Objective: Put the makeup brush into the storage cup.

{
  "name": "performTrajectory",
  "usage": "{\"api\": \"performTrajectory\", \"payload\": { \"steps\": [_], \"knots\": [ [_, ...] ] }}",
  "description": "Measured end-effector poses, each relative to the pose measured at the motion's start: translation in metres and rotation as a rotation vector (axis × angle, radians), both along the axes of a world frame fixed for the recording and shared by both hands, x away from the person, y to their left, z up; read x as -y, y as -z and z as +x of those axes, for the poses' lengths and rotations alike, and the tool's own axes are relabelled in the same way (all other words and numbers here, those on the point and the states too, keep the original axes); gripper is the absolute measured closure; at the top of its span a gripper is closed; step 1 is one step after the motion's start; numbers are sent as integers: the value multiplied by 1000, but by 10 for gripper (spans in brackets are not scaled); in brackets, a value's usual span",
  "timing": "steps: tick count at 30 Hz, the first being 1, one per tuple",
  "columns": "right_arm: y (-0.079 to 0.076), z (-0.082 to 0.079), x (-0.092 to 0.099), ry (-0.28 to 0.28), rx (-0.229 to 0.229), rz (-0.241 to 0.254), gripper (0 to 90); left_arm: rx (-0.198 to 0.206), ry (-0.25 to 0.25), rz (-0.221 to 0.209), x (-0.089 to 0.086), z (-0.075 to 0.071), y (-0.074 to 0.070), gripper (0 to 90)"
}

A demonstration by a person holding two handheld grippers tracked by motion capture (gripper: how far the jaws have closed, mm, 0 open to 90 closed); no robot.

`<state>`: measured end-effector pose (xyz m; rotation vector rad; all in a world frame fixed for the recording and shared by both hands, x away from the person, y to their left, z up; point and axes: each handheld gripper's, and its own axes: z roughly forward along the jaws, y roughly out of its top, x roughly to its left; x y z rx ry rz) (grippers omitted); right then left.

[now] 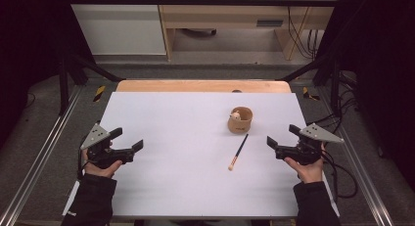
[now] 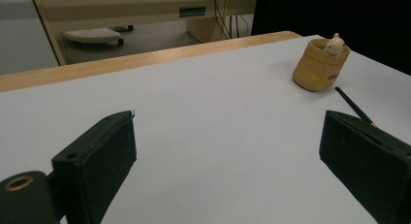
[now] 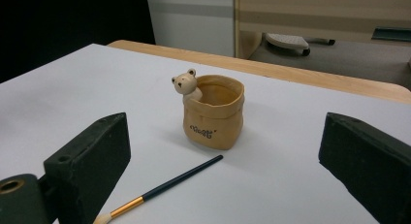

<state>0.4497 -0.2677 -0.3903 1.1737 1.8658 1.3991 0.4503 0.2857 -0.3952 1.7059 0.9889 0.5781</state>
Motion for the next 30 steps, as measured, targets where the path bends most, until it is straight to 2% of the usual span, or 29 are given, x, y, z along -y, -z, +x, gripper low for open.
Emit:
{"api": "performTrajectory", "payload": {
  "steps": [6, 13, 22, 30],
  "knots": [
    [0, -1, -1, 3, -4, 3, 49, -3, 4, -3, -1, -1, 1, 59],
    [0, 0, -3, 16, -9, -18, 51, -8, 11, 8, 0, -1, 3, 59],
    [-2, 2, -23, 5, -30, -57, 60, -20, 25, 22, 4, 0, 8, 59],
    [-1, 6, -37, -3, -53, -65, 68, -19, 31, 26, 7, 0, 8, 59]
  ]
}}
